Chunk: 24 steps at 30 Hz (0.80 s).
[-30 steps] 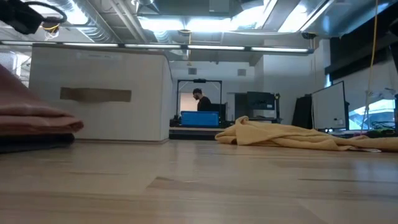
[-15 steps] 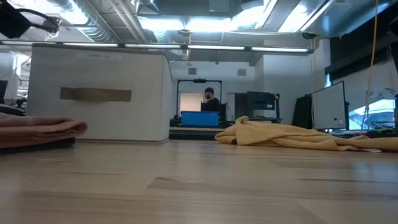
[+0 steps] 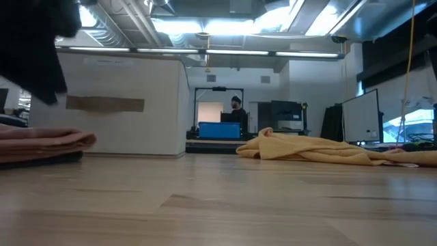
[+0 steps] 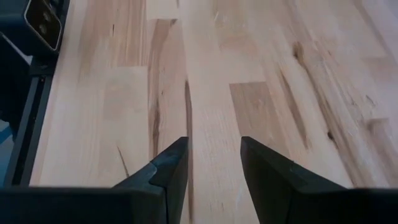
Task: Fold towel
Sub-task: Fold the yellow towel
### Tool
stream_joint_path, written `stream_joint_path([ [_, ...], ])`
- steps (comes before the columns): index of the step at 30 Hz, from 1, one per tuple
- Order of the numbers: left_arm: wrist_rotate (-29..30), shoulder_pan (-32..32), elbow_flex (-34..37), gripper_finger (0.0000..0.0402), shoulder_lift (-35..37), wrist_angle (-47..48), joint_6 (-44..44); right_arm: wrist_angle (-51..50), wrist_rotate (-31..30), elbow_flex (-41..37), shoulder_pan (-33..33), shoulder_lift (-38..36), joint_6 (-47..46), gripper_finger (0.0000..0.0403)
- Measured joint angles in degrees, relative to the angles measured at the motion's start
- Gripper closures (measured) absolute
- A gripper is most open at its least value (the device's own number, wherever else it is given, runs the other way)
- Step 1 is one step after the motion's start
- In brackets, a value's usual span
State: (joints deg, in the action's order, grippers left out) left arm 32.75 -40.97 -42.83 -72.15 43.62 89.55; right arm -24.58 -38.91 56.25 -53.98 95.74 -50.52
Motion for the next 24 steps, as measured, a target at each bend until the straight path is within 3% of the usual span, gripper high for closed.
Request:
stream_joint_path([
  [3, 2.9, 1.1, 1.2, 0.0226, -2.3, -5.9, -0.1, 1.0, -1.7, 0.0, 0.0, 0.0, 1.4, 0.0253],
  [5, 9.2, 2.3, 0.6, 0.0231, -2.7, -12.2, -3.1, 1.2, -2.8, 0.0, 0.0, 0.0, 2.3, 0.0253],
  [8, 19.4, 4.7, -0.1, 0.0237, -2.7, -28.0, -20.7, 1.2, -5.7, 0.0, 0.5, 0.0, 5.0, 0.0253],
  [12, 23.1, 9.2, -0.1, 0.0242, -2.7, -47.3, -50.6, 1.3, -9.7, 0.0, 1.4, 0.0, 8.7, 0.0253],
  [16, 21.4, 15.5, -0.1, 0.0242, -2.7, -60.8, -69.3, 3.2, -10.8, 0.0, 3.2, 0.0, 9.0, 0.0253],
  [19, 14.8, 20.3, -0.1, 0.0242, -2.7, -65.6, -79.1, 4.7, -12.5, 0.0, 5.0, 0.0, 9.0, 0.0253],
  [24, 2.8, 26.0, -0.1, 0.0242, -2.7, -62.3, -80.0, 2.6, -15.4, 0.3, 10.2, -0.8, 9.1, 0.0246],
])
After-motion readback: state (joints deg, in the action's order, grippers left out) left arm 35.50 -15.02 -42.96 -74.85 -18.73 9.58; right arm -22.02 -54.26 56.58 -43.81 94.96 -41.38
